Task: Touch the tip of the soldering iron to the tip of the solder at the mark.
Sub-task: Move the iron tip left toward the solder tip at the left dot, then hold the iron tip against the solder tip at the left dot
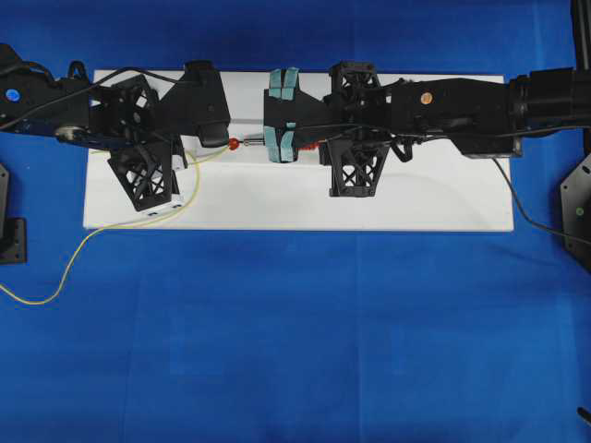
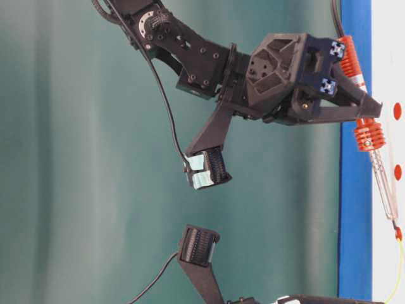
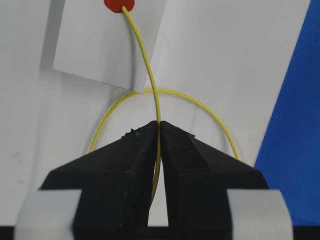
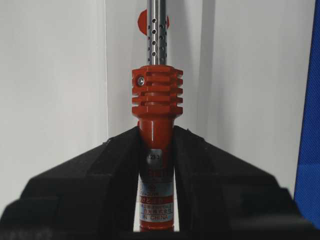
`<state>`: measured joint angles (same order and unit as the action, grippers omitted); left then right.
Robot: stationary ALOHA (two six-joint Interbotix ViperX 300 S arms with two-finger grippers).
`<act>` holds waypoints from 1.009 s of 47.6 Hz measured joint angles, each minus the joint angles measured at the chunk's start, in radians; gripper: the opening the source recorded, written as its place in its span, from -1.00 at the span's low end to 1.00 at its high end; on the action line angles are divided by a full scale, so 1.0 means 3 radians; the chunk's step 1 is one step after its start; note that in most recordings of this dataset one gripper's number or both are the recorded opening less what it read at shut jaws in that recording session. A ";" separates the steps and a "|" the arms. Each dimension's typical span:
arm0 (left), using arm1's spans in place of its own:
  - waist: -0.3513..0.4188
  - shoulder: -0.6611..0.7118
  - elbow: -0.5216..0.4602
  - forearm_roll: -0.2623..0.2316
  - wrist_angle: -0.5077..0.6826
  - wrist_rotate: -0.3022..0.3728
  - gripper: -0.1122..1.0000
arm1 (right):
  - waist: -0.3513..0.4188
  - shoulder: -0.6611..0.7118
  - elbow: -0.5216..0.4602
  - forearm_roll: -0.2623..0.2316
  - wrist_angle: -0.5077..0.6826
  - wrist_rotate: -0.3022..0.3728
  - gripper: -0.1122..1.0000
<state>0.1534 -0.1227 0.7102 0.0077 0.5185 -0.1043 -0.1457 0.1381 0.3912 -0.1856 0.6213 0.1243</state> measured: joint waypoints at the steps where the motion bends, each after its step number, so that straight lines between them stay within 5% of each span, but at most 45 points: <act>1: 0.0000 0.0005 -0.0005 0.0000 0.0005 0.0000 -0.77 | 0.0000 0.0000 0.0000 0.0000 0.0000 0.0000 -0.69; 48: 0.0000 0.0041 -0.0061 0.0005 0.0087 -0.0005 -0.77 | 0.0026 0.0000 0.0000 0.0000 0.0000 0.0000 -0.69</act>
<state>0.1534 -0.1104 0.6918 0.0092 0.5446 -0.1058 -0.1381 0.1381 0.3912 -0.1856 0.6213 0.1243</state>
